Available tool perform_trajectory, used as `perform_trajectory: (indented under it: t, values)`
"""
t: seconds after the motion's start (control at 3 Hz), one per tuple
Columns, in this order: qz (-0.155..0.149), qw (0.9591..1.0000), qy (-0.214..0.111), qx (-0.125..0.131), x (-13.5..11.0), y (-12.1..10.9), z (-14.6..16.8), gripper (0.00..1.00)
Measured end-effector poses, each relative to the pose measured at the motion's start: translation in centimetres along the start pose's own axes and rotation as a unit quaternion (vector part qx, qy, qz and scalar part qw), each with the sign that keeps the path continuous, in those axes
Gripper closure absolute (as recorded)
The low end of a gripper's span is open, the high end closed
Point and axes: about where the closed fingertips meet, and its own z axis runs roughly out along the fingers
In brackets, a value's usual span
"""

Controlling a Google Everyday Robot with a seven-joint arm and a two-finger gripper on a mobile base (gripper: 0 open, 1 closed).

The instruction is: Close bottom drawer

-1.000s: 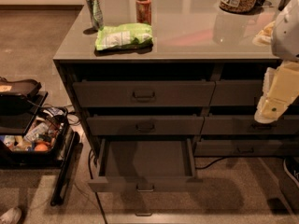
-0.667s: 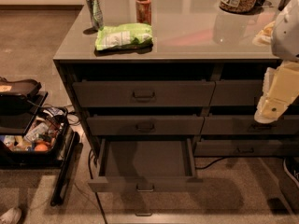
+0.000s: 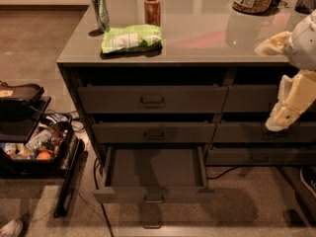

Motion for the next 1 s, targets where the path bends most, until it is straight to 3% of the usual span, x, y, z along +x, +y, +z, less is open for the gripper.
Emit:
perform_trajectory:
  t: [0.33,0.67,1.0]
  values:
    - [-0.011,0.9985,-0.050,-0.016,-2.0,0.5,0.3,0.00]
    - [-0.012,0.9989,-0.044,-0.011,-1.9,0.3,0.4,0.00]
    - [-0.001,0.9985,-0.048,-0.026,-0.9,-0.2,3.7,0.00]
